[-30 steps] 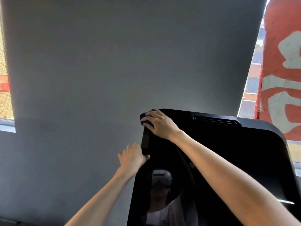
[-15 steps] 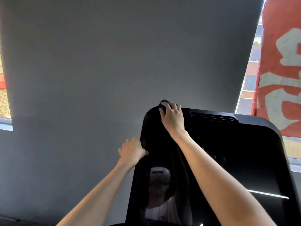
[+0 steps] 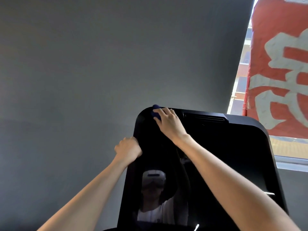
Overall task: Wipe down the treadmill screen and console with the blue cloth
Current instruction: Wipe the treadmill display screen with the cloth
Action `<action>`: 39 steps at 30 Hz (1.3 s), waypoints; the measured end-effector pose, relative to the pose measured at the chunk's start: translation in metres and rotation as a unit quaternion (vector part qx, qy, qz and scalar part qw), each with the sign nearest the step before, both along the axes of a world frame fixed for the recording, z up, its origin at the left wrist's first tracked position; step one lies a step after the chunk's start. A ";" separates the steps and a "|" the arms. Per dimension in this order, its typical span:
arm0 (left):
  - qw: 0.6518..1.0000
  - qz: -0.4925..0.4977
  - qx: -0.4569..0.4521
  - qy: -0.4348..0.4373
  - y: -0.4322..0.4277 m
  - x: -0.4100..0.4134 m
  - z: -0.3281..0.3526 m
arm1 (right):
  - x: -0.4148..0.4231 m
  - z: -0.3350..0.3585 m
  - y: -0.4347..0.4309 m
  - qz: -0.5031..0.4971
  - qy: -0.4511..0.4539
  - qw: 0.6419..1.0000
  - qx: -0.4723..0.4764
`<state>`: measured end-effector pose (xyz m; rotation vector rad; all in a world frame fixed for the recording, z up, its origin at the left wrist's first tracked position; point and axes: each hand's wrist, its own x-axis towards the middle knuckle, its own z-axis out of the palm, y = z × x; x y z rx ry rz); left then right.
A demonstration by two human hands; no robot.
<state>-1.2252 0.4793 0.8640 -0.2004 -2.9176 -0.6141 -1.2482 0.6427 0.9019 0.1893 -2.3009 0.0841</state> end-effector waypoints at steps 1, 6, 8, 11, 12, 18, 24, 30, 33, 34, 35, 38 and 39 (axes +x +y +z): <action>1.000 0.001 -0.002 0.003 -0.001 0.000 -0.001 | 0.002 0.005 0.010 -0.018 -0.002 1.000 0.001; 1.000 0.002 0.014 -0.003 -0.003 -0.002 -0.003 | -0.012 0.040 0.016 -0.165 -0.063 0.983 -0.056; 1.000 -0.005 0.009 -0.011 -0.001 -0.001 0.000 | -0.010 0.039 0.009 -0.094 -0.080 0.991 -0.048; 1.000 -0.006 -0.019 -0.018 0.004 -0.002 0.004 | 0.000 0.041 0.027 -0.041 -0.096 0.994 -0.021; 0.999 -0.004 -0.023 -0.024 0.006 -0.002 0.005 | 0.000 0.046 0.037 -0.054 -0.087 0.994 -0.033; 0.998 0.003 0.009 -0.068 0.003 -0.011 0.008 | 0.007 0.061 0.115 -0.229 -0.110 0.957 -0.142; 0.996 0.018 0.019 -0.079 0.006 -0.009 0.011 | 0.021 0.037 0.090 -0.151 -0.006 0.983 -0.106; 0.994 0.031 -0.013 -0.109 0.007 -0.009 0.016 | 0.024 0.031 0.109 -0.075 -0.005 0.996 -0.050; 0.993 0.034 -0.001 -0.109 0.006 -0.012 0.013 | 0.033 0.035 0.157 -0.238 0.006 0.959 -0.151; 0.994 0.035 0.004 -0.101 0.006 -0.012 0.012 | 0.036 0.036 0.166 -0.267 0.008 0.948 -0.175; 0.995 0.036 0.008 -0.093 0.006 -0.011 0.011 | 0.035 0.036 0.166 -0.279 0.007 0.941 -0.190; 0.997 0.037 0.009 -0.070 0.008 -0.009 0.009 | 0.032 0.036 0.147 -0.249 0.011 0.950 -0.189; 0.997 0.037 0.005 -0.063 0.008 -0.009 0.009 | 0.033 0.032 0.140 -0.208 0.016 0.963 -0.171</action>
